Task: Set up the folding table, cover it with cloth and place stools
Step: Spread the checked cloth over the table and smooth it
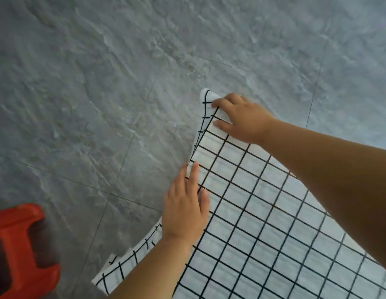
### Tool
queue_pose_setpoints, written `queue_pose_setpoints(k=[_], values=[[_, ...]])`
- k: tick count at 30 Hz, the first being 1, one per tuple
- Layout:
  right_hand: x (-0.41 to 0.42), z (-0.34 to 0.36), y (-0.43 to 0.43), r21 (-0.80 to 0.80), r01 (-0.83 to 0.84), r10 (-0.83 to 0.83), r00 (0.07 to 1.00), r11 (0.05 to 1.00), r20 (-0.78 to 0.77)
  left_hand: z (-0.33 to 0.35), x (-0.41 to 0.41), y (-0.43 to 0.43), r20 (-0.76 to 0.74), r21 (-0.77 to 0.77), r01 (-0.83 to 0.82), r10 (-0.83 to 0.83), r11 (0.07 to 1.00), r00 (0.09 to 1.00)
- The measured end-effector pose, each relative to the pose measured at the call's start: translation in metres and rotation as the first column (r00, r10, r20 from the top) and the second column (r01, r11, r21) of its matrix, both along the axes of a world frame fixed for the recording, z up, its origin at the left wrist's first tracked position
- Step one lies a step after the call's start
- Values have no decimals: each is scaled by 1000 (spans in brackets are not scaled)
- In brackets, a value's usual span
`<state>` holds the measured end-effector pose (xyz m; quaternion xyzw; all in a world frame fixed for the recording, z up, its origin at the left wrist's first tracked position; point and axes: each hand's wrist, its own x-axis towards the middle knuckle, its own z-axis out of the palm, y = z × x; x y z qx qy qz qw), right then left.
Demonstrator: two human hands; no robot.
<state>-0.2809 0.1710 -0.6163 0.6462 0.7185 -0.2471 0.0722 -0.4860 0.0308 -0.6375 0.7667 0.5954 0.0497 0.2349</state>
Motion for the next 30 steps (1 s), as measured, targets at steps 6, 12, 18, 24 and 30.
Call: queue_pose_setpoints(k=[6, 12, 18, 24, 30], values=[[-18, -16, 8, 70, 128, -136, 982, 989, 130, -3, 2, 2, -43, -6, 10, -10, 1000, 999], [-19, -25, 1, 157, 111, -132, 982, 981, 134, -5, 1, 2, -55, -3, 16, -17, 1000, 998], [-33, -15, -126, 440, 356, -320, 934, 825, -157, -5, 3, 1, -57, 15, 8, -7, 1000, 998], [-58, -4, -298, 287, 589, -583, 804, 756, -116, -2, -1, -2, 97, 91, 37, -46, 995, 994], [-78, 4, -347, 176, 716, -728, 685, 676, 14, 22, -21, -10, -59, 123, 348, -344, 929, 937]])
